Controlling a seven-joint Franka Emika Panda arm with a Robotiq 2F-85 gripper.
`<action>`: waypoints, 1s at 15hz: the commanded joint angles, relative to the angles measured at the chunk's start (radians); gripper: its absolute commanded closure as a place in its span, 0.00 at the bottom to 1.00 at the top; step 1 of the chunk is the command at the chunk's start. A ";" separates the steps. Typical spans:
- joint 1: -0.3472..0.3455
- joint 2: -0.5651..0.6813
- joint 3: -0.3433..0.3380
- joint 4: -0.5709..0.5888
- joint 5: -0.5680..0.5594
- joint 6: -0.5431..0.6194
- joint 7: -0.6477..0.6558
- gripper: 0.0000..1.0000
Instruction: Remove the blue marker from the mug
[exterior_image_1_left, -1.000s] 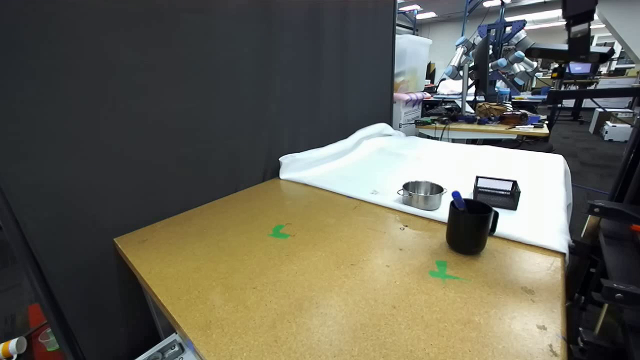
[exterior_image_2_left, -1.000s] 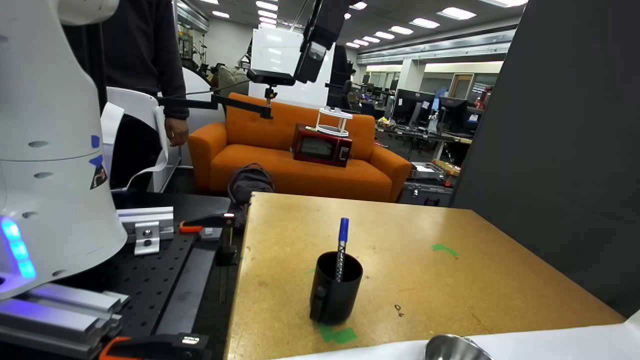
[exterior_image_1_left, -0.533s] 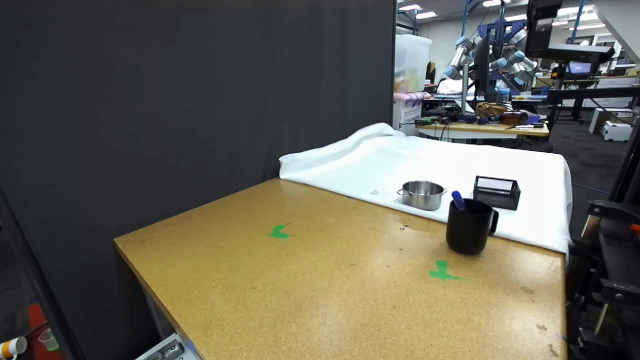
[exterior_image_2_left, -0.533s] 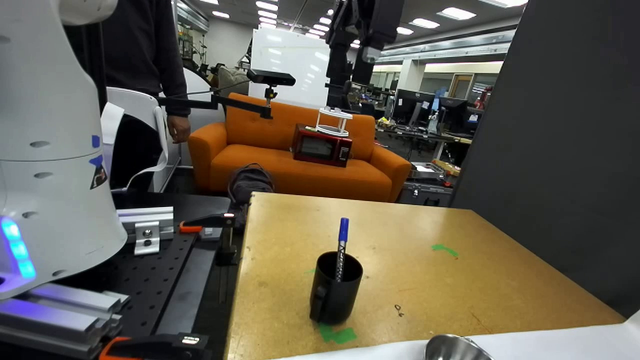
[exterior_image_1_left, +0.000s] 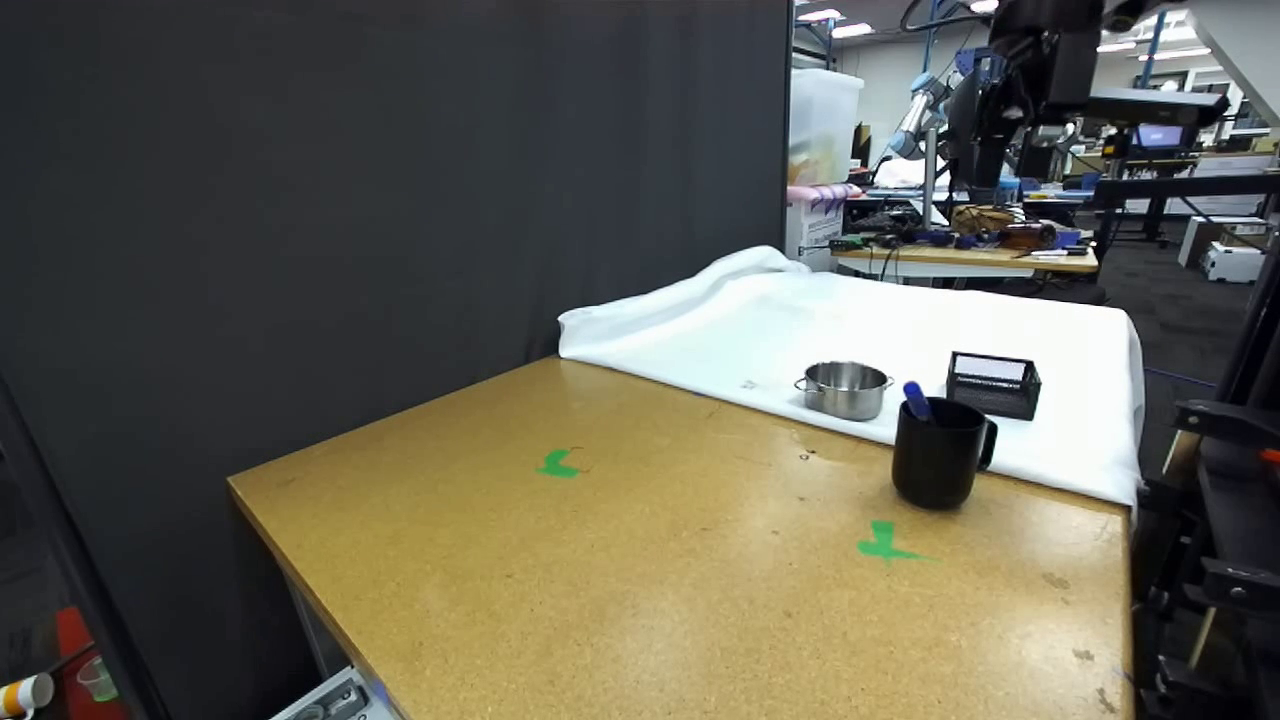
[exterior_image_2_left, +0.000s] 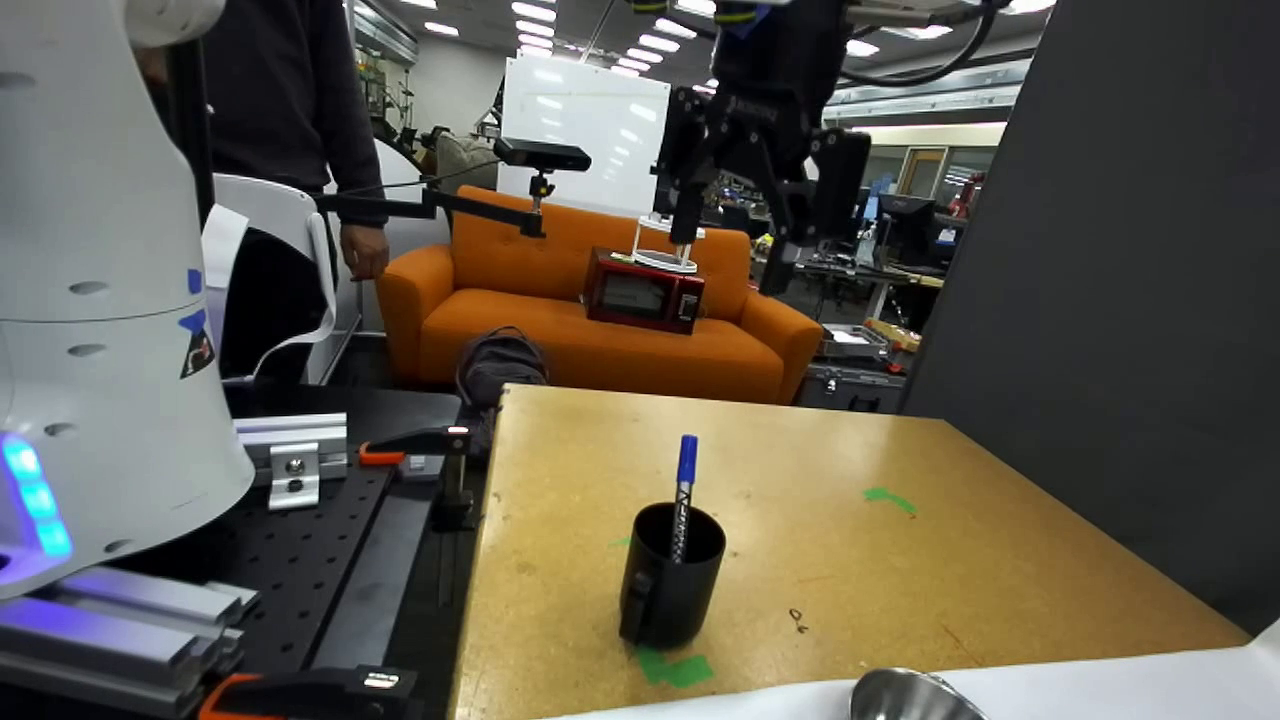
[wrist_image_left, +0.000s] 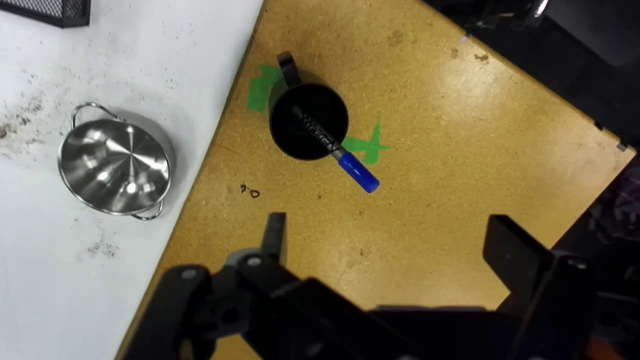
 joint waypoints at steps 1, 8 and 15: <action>0.043 0.017 -0.051 -0.051 0.078 0.139 -0.233 0.00; 0.187 0.131 -0.222 -0.104 0.249 0.255 -0.769 0.00; 0.084 0.242 -0.129 -0.102 0.404 0.227 -1.002 0.00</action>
